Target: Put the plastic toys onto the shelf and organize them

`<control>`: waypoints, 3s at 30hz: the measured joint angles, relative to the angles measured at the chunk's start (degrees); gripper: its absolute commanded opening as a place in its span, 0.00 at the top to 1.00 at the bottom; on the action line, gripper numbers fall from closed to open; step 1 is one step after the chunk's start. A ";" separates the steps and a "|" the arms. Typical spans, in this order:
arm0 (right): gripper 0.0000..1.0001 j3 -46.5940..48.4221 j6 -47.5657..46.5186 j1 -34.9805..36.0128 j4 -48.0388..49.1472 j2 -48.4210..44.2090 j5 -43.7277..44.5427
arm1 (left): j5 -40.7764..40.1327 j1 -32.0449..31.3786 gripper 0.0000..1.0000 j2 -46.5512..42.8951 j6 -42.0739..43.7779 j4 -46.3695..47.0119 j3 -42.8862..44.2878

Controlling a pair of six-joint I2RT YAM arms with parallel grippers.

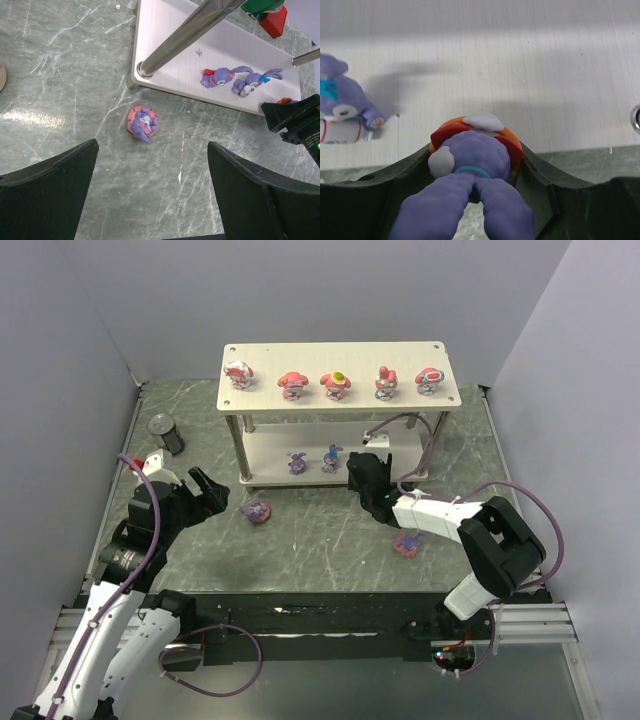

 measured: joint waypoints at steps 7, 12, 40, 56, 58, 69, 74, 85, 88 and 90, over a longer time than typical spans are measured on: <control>0.82 2.86 -0.20 -1.95 -0.02 2.21 -2.25 | 0.00 0.07 0.04 0.35 0.00 0.00 0.00; 0.77 3.56 -0.17 -3.17 -0.52 3.43 -3.50 | 0.00 0.17 0.04 0.42 0.00 0.00 0.00; 0.21 6.78 -0.02 -4.57 1.46 7.37 -4.42 | 0.02 0.42 0.04 0.42 0.00 0.00 0.00; 0.05 1.20 0.07 -4.55 3.43 2.47 -5.81 | 0.04 0.48 0.04 0.79 0.02 0.00 0.00; 0.05 -0.94 0.26 -4.55 3.63 0.44 -6.03 | 0.04 0.52 0.04 0.76 0.02 0.00 0.00; 0.05 -6.78 3.37 -3.19 3.63 -6.62 -7.69 | 0.09 0.63 0.04 0.72 0.04 0.02 0.00; 0.04 -11.21 5.20 -2.03 1.90 -14.60 -8.94 | 0.11 0.66 0.04 0.70 0.07 0.02 0.00; 0.05 -12.68 14.75 -0.63 -19.15 -33.42 -6.43 | 0.59 0.70 0.04 0.22 0.07 0.07 0.00; 0.04 -12.72 20.76 -0.63 -28.37 -36.68 -3.89 | 0.74 0.72 0.04 0.17 0.09 0.26 0.00; 0.04 -13.29 24.92 -0.63 -33.75 -38.58 -2.21 | 0.79 0.74 0.04 0.17 0.09 0.42 0.00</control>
